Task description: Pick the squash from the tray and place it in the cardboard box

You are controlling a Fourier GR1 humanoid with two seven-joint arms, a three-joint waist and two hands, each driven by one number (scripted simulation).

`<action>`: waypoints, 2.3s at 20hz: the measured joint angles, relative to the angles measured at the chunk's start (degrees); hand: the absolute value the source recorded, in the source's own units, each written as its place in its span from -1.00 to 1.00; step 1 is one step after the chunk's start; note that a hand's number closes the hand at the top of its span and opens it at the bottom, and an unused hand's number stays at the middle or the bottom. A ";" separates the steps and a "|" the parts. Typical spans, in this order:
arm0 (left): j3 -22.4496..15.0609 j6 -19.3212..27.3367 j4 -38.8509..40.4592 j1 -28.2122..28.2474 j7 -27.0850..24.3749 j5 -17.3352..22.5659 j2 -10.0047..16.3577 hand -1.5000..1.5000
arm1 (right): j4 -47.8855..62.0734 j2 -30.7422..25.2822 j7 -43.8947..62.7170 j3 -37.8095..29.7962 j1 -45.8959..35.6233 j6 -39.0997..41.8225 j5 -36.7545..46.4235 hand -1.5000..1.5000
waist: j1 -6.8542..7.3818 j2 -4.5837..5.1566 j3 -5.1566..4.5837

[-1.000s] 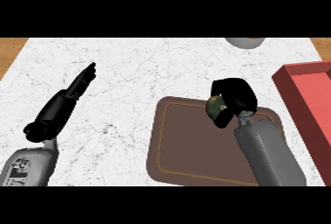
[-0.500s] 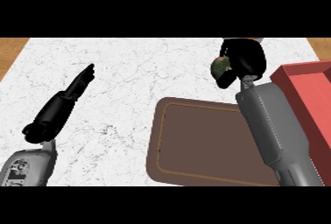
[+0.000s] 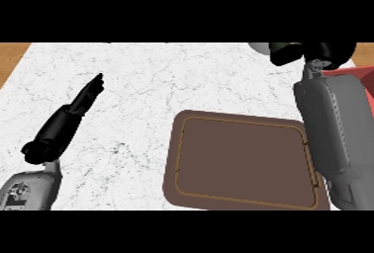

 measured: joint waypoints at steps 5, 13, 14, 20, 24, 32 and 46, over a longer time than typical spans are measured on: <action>-0.33 0.46 0.42 0.02 -0.17 -0.63 -0.64 0.00 | -1.54 -5.02 3.56 -5.57 -0.06 -1.14 -0.37 1.00 | -0.05 0.06 0.02; 0.52 -0.20 0.87 0.07 -1.04 -0.46 -0.25 0.00 | 1.51 -15.68 0.00 -12.74 2.82 1.03 -4.34 1.00 | 0.15 0.17 0.03; 0.33 0.14 1.55 -0.38 -1.24 -0.89 -0.53 0.00 | 2.10 -16.78 -1.12 -13.46 3.64 1.90 -5.27 1.00 | 0.04 0.18 0.02; 0.66 -0.64 0.76 -0.37 -0.80 -0.27 -0.27 0.00 | 9.75 -21.27 -4.14 -17.48 6.38 10.65 -10.22 1.00 | 0.21 0.18 0.04; 0.54 -0.44 0.07 -0.24 0.06 -0.34 -0.75 0.00 | 13.73 -24.60 -8.48 -19.75 8.76 15.47 -13.92 1.00 | 0.19 0.17 0.05; 0.51 -0.33 0.27 -0.30 -0.02 -0.75 -1.17 0.00 | 17.20 -28.98 -14.02 -21.73 13.01 27.62 -20.04 -1.00 | 0.03 0.09 0.04; 1.13 -0.21 0.68 0.11 -0.50 -0.97 -0.99 0.00 | 13.27 -23.88 -26.06 -44.15 8.64 11.36 -42.29 -1.00 | -0.62 -0.09 0.19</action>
